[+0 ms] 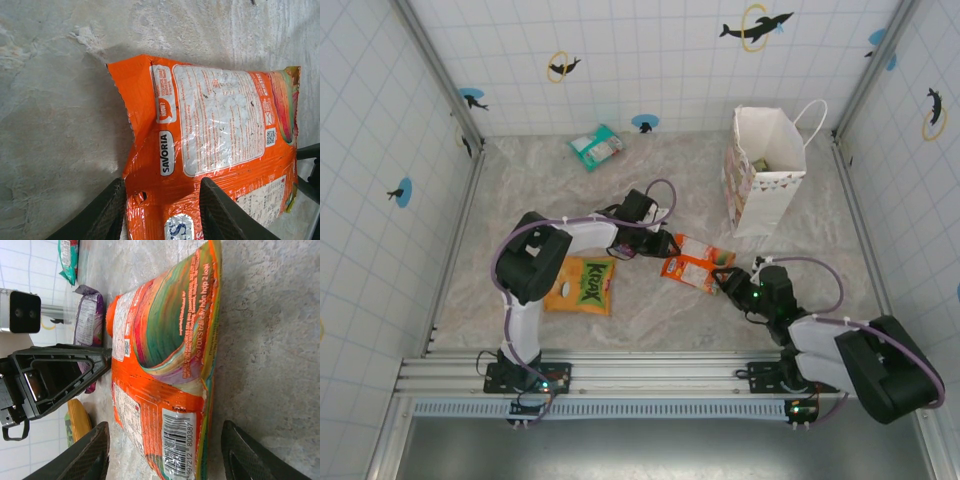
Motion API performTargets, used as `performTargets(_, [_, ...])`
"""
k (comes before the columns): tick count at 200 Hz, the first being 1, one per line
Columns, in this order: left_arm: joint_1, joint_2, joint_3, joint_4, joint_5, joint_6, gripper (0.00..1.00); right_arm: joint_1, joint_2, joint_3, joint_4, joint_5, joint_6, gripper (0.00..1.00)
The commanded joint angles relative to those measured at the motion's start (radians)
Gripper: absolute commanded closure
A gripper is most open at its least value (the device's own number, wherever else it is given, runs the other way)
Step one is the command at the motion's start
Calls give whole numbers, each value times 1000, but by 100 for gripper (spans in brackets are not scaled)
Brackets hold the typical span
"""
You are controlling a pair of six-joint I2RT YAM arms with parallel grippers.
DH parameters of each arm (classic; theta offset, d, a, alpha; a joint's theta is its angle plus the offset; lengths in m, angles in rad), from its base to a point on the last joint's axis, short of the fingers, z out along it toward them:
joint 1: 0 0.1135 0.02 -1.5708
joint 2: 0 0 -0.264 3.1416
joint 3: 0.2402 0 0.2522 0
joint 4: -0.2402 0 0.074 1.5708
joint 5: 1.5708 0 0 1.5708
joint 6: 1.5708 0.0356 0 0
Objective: Place the snacks into the paper bag
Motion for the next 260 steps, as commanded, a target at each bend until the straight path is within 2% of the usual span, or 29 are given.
performTargets(1, [0,46,-21,-10,20,-21,57,-6,45,-51,113,-40,12,41])
performTargets(94, [-16,55,-23,30,65,-44,58,-4,198,-27,282,-57,24,46])
performTargets(161, [-20,54,-19,41,71,-57,59,11,290,0,364,-50,17,59])
performTargets(195, [-20,29,-8,23,49,-51,57,25,241,-9,315,-26,-10,70])
performTargets(260, [-19,-66,-2,-2,-34,-44,37,42,-24,-6,19,71,-118,80])
